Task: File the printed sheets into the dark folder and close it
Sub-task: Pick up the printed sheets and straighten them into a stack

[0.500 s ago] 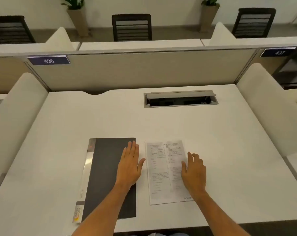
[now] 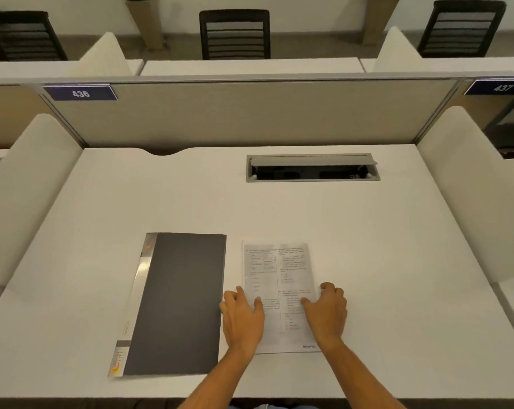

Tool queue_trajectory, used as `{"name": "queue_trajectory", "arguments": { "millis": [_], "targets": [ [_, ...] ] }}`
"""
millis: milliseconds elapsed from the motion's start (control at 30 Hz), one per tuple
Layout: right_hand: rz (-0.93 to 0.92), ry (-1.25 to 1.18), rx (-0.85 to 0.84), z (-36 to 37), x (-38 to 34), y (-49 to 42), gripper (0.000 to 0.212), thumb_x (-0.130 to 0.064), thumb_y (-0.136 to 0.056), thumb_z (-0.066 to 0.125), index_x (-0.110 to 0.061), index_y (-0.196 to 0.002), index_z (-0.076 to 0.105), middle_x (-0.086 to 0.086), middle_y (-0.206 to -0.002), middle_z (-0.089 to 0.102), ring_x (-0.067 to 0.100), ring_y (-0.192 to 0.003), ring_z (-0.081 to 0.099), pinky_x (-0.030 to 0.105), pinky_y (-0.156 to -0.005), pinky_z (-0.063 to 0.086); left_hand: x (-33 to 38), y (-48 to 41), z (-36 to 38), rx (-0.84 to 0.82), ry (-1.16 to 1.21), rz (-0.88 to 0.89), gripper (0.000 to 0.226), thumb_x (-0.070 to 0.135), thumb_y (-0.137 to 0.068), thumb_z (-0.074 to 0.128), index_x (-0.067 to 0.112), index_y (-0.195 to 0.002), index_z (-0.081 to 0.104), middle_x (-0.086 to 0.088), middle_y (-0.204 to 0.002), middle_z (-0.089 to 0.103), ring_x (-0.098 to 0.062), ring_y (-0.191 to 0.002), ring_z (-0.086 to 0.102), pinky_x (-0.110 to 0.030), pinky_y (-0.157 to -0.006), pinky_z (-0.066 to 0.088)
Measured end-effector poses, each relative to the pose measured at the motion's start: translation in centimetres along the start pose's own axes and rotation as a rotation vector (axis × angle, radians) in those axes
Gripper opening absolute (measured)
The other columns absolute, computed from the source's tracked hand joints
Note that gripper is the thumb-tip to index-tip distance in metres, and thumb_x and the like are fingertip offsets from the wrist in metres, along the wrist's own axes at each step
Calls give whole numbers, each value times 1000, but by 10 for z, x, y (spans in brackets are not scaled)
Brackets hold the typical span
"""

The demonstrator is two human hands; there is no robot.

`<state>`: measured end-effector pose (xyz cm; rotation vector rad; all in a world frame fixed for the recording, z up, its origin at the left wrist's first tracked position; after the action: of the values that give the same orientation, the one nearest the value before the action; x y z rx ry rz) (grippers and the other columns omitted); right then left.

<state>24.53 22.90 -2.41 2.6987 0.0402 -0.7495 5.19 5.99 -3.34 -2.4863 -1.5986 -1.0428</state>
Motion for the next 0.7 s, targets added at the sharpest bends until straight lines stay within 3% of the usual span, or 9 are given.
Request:
{"name": "queue_trajectory", "arguments": {
  "millis": [200,333,567,700],
  "targets": [
    [-37,13,-30,6,-6,9,84,-36,-72,99,-9,-139,55,13,-127,58,33,-117,58,41,-94,57,0,-3,6,73,159,-150,24,39,-102,59,23,-120,62,2,-127,48,-19,-113,48,-43,-86,62],
    [-54,5,-39,10,-7,9,87,-34,-69,101,-9,-138,53,14,-129,56,34,-118,57,42,-95,58,-4,-7,4,134,285,-239,22,37,-102,59,25,-117,69,3,-124,51,-24,-113,55,-51,-93,61],
    [-39,-7,-58,10,-6,1,85,-35,-63,104,-14,-126,50,12,-122,55,32,-114,56,42,-93,59,-13,-15,5,124,400,-316,14,33,-96,64,24,-103,72,1,-119,55,-27,-98,67,-49,-80,66],
    [-30,-4,-55,11,-6,-1,86,-35,-62,104,-17,-124,47,12,-122,54,32,-113,56,44,-92,60,-16,-20,7,74,456,-327,22,30,-89,68,22,-109,70,2,-118,55,-24,-98,67,-49,-81,66]
  ]
}}
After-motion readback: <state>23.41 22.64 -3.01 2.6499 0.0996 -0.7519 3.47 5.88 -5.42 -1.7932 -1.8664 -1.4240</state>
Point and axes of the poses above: each hand's wrist, its own y-axis away from the middle knuckle, its own z-axis out of the palm, x = y × z, the point moved 9 cm from there along -y, towards the middle knuckle
